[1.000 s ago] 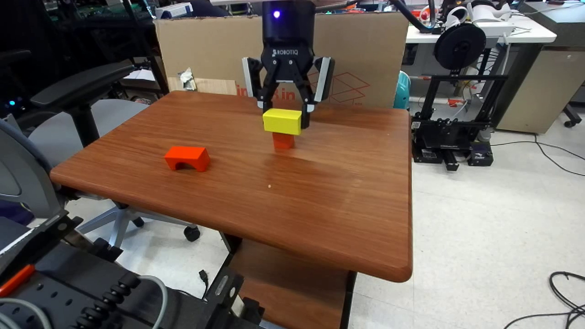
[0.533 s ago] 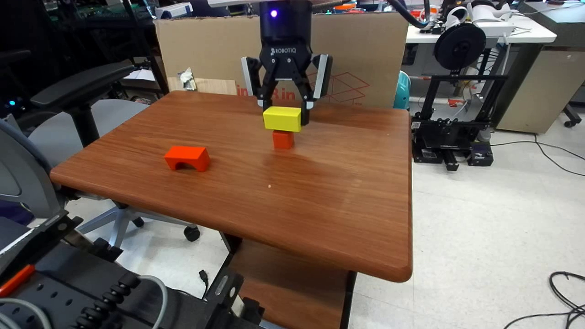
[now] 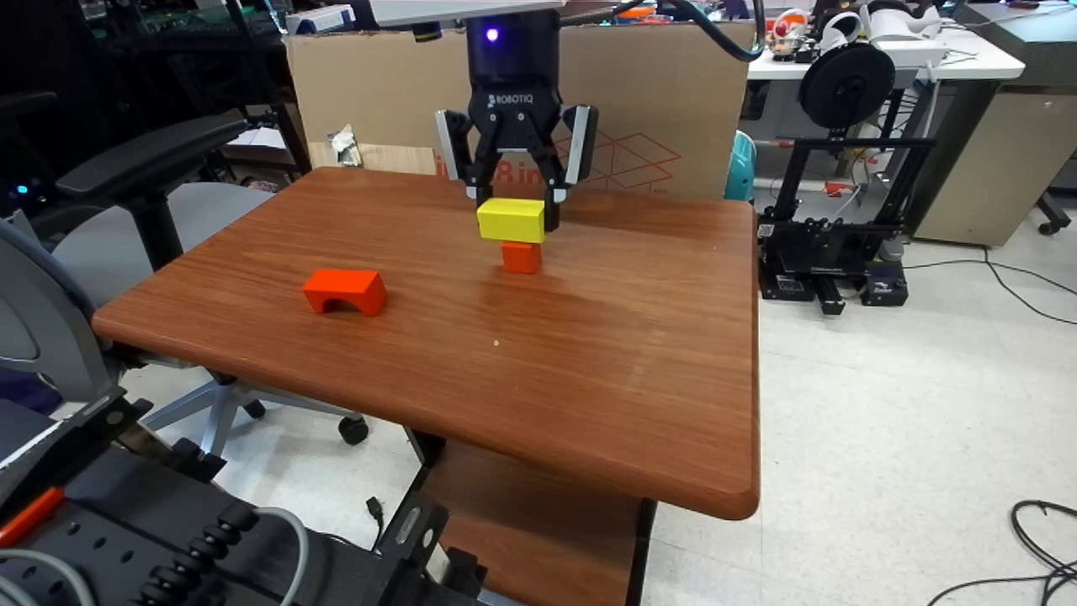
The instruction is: Put the yellow block on the other orange block
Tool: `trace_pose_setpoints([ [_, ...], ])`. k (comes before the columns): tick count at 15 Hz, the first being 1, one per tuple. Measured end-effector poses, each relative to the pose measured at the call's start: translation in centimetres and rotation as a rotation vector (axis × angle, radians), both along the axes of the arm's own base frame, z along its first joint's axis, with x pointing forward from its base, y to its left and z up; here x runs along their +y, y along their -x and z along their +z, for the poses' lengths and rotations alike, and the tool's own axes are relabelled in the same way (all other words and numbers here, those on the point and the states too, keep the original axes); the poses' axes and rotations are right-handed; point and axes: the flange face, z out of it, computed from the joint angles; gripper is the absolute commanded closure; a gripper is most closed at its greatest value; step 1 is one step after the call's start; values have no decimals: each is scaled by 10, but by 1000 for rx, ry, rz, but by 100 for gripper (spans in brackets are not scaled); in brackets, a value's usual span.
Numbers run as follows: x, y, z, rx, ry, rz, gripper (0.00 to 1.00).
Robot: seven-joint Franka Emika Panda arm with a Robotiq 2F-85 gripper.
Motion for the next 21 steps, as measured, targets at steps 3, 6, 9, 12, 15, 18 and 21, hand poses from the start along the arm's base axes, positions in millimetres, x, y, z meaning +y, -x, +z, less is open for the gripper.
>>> trace_pose_setpoints([
  [3, 0, 0, 0, 0, 0, 0, 58],
  [6, 0, 0, 0, 0, 0, 0, 14],
  [9, -2, 0, -1, 1, -1, -3, 0],
  [12, -5, 1, -1, 0, -1, -10, 0],
  [15, -6, -8, 19, -73, 8, -19, 0],
  [18, 1, -12, 69, -227, 12, -3, 0],
  [21, 12, 5, 125, -327, 0, 28, 0],
])
